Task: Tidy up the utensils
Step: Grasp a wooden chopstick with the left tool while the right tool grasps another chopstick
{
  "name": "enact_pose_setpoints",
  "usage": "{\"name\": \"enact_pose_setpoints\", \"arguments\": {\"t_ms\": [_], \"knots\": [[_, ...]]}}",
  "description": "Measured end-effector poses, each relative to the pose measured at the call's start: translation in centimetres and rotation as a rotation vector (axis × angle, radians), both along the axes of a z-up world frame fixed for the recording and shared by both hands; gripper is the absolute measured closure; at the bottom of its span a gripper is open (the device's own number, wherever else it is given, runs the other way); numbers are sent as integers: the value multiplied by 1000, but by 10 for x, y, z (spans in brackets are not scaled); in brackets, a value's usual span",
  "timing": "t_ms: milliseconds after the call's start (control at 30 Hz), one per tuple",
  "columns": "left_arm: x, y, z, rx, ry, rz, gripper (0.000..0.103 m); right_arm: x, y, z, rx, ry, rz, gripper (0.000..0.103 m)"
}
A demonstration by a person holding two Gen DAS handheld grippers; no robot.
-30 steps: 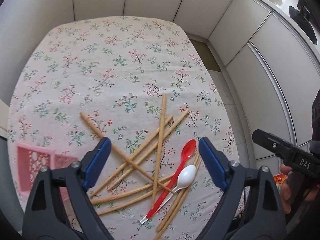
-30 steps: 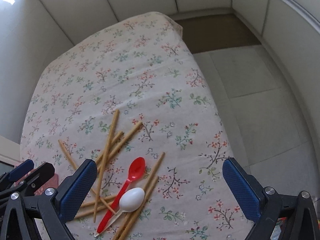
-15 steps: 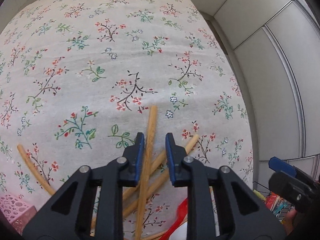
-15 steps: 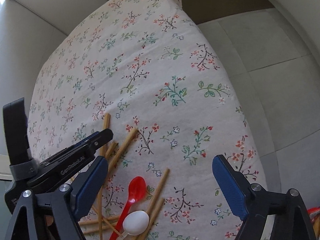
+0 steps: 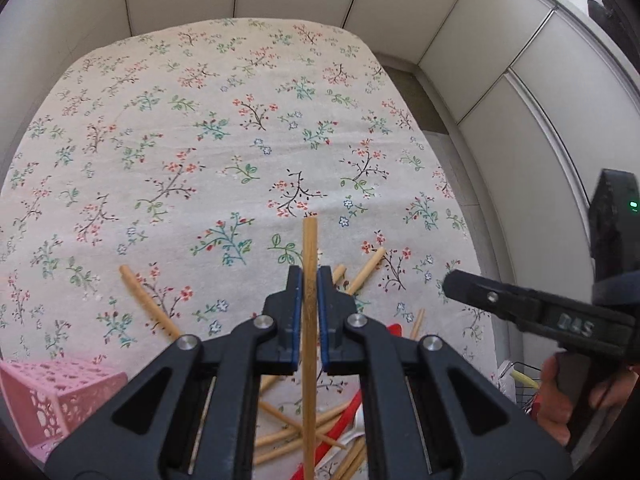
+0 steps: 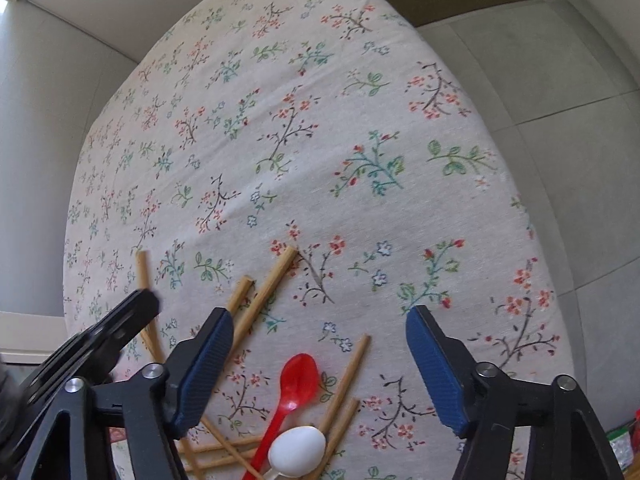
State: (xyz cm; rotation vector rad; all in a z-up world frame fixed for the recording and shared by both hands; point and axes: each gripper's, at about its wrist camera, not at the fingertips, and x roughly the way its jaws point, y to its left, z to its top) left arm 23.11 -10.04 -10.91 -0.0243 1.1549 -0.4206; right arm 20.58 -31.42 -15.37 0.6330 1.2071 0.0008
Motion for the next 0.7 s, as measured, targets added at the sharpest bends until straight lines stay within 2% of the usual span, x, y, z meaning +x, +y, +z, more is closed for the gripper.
{"name": "enact_pose_setpoints", "arguments": {"t_ms": [133,267,400,600,700], "knots": [[-24,28,23,-22,-63,19,95,6,9,-9,22,20,2,48],[-41,49,30,-66,-101,48,95,16,20,-19,24,49,-9,61],[-53,64,32,-95,-124,63,95,29,32,-27,12,61,-15,68],[-63,78,36,-97,-153,45,95,48,48,-39,-18,87,-32,75],[-63,85,35,-105,-143,47,95,55,56,-40,-84,97,-54,78]]}}
